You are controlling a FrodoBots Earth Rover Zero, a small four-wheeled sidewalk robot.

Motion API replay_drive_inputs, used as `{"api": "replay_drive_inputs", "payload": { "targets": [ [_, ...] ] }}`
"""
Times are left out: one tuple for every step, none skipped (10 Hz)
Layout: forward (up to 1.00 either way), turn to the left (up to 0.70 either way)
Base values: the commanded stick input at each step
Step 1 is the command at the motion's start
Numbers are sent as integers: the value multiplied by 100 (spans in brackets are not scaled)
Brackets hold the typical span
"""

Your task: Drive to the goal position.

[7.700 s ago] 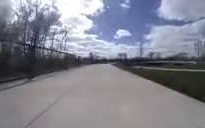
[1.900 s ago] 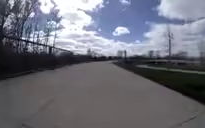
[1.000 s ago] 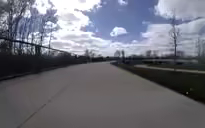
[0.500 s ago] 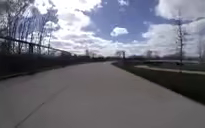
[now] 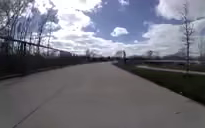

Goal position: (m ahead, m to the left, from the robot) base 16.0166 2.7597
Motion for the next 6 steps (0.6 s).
{"api": "replay_drive_inputs", "payload": {
  "targets": [
    [100,-18],
    [100,-12],
    [100,0],
    [100,0],
    [100,0],
    [100,0]
  ]
}}
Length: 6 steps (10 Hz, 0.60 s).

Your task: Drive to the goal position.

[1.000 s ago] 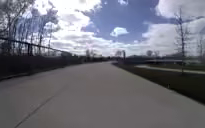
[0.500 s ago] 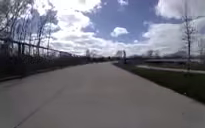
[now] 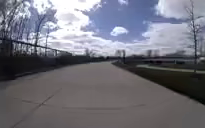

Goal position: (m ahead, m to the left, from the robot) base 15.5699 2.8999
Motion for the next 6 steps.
{"api": "replay_drive_inputs", "payload": {
  "targets": [
    [100,0],
    [100,0],
    [100,0],
    [100,0],
    [100,0],
    [100,0]
  ]
}}
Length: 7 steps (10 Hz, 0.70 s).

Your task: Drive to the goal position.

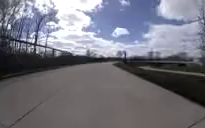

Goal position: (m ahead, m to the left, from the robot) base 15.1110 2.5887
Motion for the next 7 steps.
{"api": "replay_drive_inputs", "payload": {
  "targets": [
    [100,0],
    [100,0],
    [100,0],
    [100,0],
    [100,0],
    [100,0],
    [100,0]
  ]
}}
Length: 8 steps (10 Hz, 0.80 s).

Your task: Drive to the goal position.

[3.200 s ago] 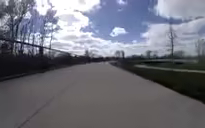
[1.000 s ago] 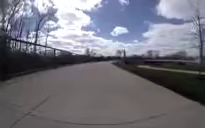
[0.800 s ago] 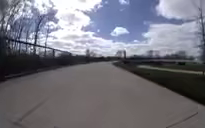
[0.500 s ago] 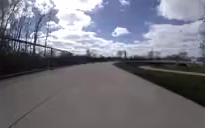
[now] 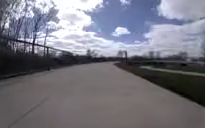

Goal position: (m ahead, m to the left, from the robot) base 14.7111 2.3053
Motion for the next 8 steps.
{"api": "replay_drive_inputs", "payload": {
  "targets": [
    [100,0],
    [100,0],
    [100,0],
    [100,0],
    [100,0],
    [100,0],
    [100,0],
    [100,0]
  ]
}}
